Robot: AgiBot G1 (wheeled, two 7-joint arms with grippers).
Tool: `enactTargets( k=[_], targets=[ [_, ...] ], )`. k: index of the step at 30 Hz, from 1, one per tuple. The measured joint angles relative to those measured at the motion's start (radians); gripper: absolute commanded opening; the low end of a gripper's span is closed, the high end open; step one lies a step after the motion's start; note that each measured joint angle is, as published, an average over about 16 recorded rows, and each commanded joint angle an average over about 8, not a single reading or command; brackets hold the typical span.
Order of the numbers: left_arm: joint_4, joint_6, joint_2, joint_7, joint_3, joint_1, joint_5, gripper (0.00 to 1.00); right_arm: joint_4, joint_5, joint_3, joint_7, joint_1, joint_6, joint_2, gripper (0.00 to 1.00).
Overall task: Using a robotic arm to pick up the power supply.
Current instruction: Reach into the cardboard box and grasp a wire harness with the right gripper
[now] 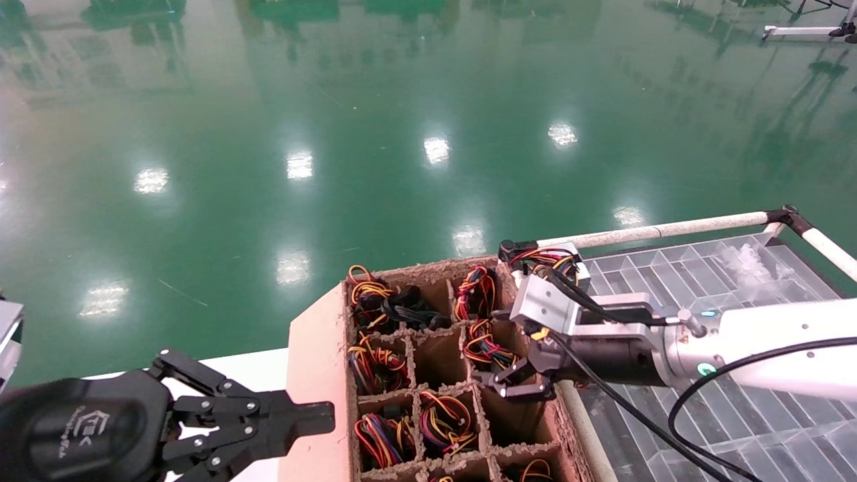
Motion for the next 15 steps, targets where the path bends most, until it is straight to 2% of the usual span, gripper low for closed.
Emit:
enactTargets(
  k=[15],
  targets=[
    [0.000, 0.000, 0.000, 0.000, 0.001, 0.000, 0.000, 0.00, -0.044, -0.080, -0.029, 0.034, 0.015, 0.043, -0.039, 0.00]
  ],
)
